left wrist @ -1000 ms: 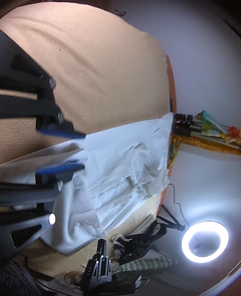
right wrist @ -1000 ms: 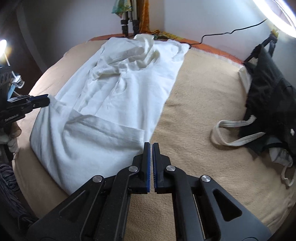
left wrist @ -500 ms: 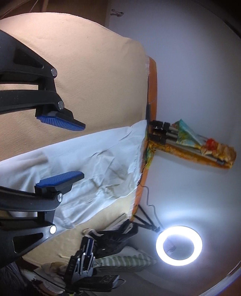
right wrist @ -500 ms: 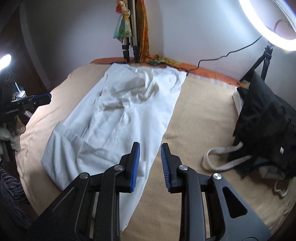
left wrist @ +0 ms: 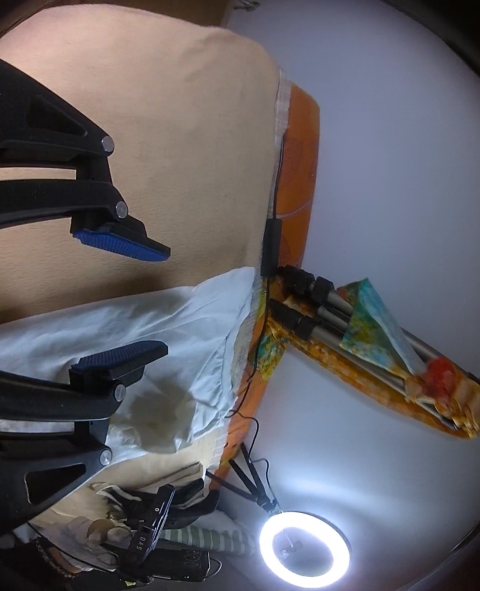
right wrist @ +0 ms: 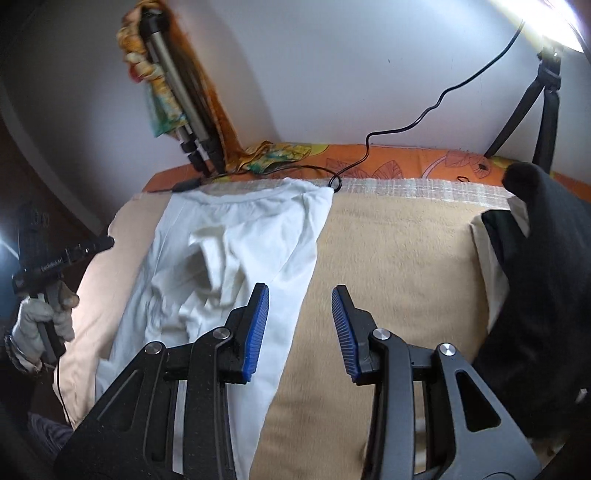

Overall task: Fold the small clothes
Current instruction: 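Move both tools to the collar end of the folded shirt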

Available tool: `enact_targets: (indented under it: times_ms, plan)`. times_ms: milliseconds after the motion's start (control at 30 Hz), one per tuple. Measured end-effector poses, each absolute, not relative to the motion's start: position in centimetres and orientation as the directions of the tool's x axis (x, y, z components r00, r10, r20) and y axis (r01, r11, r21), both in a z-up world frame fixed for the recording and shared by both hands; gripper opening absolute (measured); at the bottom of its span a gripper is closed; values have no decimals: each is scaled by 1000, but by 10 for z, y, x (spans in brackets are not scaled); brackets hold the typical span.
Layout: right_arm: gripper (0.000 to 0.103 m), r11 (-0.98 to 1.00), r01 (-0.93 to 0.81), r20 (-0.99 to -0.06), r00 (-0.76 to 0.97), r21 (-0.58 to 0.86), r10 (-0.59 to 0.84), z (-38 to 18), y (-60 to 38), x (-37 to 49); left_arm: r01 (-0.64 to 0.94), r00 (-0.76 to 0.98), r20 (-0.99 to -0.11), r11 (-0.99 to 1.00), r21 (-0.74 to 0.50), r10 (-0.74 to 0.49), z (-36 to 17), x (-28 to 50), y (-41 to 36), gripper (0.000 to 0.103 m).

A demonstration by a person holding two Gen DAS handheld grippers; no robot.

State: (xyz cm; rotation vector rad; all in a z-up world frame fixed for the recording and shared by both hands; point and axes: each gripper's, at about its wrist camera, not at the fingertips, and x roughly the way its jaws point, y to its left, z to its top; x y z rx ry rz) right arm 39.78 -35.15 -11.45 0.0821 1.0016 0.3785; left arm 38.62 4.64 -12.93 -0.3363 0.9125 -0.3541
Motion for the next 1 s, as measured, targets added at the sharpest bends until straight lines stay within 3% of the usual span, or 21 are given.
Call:
enact_targets:
  times_ms: [267,367,500,533,633,700,733,933,1000]
  plan:
    - [38,920,-219,-794,465,326,392,-152,-353,460,184,521,-716,880,-438,-466,-157,433,31,41]
    - [38,911,-208,-784,465,355,412,-160,-353,475,200,524,-718,886,-419,-458,-160,445,25,32]
    - [21,906,-248,-788,449,343,421,-169,-336,488,251,516,-728,892,-376,-452,-164,458,12,22]
    - [15,912,-262,-798,448,314,404,-170,-330,489,262,513,-732,894,-364,-449,-165,462,8,22]
    - [15,930,-292,-818,462,224,342,-173,-316,490,263,519,-736,900,-347,-435,-166,469,4,28]
    - [16,929,-303,-815,468,214,341,-172,-315,490,245,535,-722,898,-364,-439,-166,471,9,45]
    - [21,928,-304,-816,465,217,343,-173,-316,491,238,540,-718,898,-370,-439,-167,473,12,47]
    - [25,912,-292,-804,445,287,395,-180,-318,505,238,523,-715,885,-399,-463,-173,484,16,46]
    - [25,911,-296,-802,445,287,397,-180,-315,507,248,522,-720,889,-385,-457,-172,487,12,38]
